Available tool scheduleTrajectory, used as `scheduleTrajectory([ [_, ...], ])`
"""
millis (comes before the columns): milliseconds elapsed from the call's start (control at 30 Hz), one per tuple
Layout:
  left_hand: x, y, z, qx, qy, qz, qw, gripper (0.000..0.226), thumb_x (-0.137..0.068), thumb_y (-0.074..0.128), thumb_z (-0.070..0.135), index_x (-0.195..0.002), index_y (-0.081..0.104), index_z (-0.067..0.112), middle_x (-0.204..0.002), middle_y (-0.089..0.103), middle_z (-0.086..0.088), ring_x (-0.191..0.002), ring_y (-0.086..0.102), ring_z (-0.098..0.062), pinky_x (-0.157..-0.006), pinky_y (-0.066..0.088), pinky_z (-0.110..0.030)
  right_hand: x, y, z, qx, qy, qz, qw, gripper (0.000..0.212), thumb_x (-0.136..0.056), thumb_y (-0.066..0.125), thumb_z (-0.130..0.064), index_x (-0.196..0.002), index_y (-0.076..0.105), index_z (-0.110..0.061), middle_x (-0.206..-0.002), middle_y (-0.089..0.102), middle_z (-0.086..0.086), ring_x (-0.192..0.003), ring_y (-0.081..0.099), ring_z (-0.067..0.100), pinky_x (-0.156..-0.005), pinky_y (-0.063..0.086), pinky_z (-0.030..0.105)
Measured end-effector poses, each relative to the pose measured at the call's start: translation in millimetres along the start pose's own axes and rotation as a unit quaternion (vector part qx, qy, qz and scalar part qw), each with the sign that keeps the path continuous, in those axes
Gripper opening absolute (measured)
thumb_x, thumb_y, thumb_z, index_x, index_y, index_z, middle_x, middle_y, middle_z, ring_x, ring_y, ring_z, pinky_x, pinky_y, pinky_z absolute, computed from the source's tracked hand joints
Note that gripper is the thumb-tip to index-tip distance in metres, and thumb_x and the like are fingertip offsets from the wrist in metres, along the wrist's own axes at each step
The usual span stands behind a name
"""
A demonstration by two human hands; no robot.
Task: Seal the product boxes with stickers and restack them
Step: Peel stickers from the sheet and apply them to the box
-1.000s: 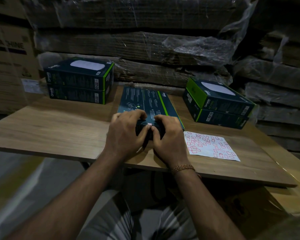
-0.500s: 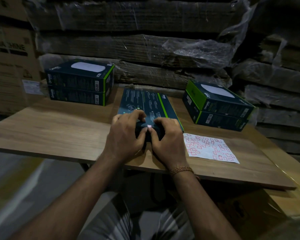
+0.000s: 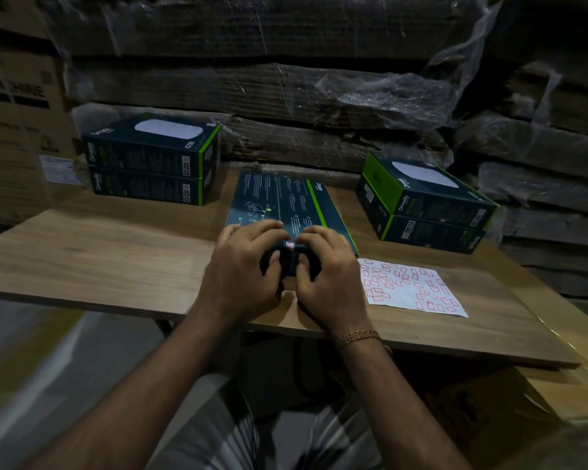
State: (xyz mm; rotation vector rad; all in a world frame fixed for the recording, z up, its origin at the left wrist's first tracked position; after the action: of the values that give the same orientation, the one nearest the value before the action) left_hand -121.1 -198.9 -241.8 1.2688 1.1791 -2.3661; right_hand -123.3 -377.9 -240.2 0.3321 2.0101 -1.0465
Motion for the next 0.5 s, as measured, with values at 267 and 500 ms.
scheduleTrajectory([
  [267, -0.1, 1.6, 1.1, -0.044, 0.015, 0.002, 0.999, 0.026, -0.096, 0.069, 0.020, -0.122, 0.075, 0.020, -0.125, 0.070, -0.001, -0.114, 0.061, -0.018, -0.107, 0.045, -0.049, 0.5, 2.3, -2.6, 0.062, -0.026, -0.039, 0.997, 0.040, -0.083, 0.068, -0.013, -0.123, 0.067, -0.013, -0.127, 0.062, 0.007, -0.116, 0.055, 0.027, -0.097, 0.051, 0.046],
  [500, -2.3, 3.6, 4.8, -0.078, 0.036, -0.014, 0.996, 0.027, -0.098, 0.064, 0.024, -0.123, 0.071, 0.016, -0.115, 0.071, -0.004, -0.105, 0.064, -0.024, -0.096, 0.048, -0.047, -1.0, 4.3, -10.2, 0.141, -0.065, -0.061, 0.986, 0.032, -0.087, 0.067, -0.014, -0.119, 0.066, -0.011, -0.121, 0.063, 0.008, -0.109, 0.058, 0.031, -0.088, 0.051, 0.047],
])
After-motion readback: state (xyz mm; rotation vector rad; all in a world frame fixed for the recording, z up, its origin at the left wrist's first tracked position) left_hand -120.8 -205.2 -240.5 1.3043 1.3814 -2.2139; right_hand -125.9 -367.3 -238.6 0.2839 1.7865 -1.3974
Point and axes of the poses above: each hand's wrist, its own x-axis away from the middle knuckle, its own y-axis out of the palm, z = x × y, the point moved 1 cm from there along -x, towards the middle knuckle
